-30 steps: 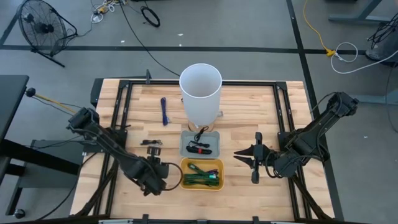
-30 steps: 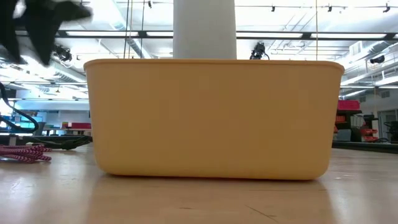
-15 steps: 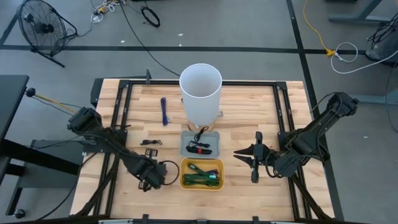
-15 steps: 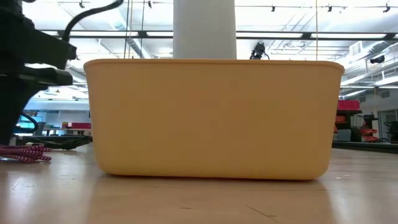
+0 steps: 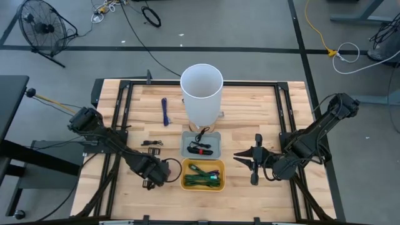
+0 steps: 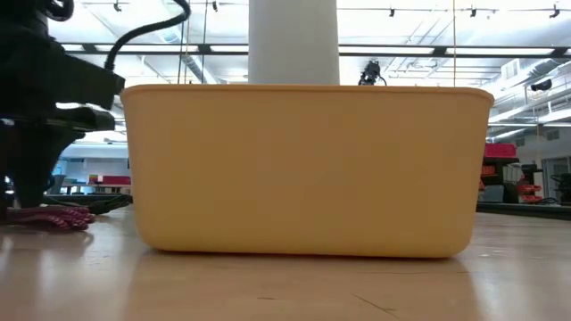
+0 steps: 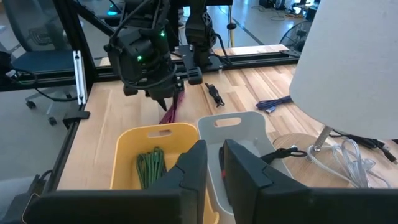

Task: Pick & Place USB Port
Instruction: Put the pink charger cable into the yellow bin

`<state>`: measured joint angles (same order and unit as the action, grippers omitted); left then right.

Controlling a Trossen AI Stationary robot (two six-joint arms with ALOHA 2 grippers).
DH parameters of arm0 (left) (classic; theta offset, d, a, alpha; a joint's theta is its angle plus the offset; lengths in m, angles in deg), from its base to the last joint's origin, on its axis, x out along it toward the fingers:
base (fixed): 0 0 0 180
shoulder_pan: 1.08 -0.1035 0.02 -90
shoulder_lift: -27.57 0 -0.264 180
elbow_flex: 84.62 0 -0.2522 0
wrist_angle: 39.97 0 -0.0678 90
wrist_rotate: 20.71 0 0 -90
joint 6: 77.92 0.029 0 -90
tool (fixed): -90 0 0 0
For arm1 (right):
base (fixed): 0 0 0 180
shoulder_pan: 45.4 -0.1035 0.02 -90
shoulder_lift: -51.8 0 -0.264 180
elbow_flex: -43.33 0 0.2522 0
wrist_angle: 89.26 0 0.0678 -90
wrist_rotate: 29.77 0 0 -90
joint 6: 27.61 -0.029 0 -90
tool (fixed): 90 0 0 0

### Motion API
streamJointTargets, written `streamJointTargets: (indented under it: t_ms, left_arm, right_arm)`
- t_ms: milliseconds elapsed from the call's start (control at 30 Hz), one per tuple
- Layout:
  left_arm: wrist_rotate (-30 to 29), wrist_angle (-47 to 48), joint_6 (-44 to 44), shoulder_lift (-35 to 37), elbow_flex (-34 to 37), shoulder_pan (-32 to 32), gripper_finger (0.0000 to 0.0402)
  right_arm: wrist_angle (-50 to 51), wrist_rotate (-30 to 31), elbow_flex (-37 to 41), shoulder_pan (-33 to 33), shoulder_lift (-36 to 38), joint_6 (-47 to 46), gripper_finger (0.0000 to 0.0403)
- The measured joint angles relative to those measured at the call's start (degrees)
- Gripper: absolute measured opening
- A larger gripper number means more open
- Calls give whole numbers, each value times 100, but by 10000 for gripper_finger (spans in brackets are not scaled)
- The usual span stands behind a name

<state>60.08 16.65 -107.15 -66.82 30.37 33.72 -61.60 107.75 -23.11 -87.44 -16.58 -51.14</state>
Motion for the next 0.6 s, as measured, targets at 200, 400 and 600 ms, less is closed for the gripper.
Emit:
streamJointTargets:
  t_ms: [200, 400, 600]
  left_arm:
    - [-114, -92, -13, -40, 27, -222, 114]
    - [59, -513, -311, 4, 472, -454, 40]
    - [210, -408, -443, 17, 336, -469, 17]
  right_arm:
    - [-41, -1, 0, 0, -4, 2, 58]
    - [-57, -1, -2, 0, -4, 2, 58]
    - [-63, -1, 0, 0, -4, 24, 58]
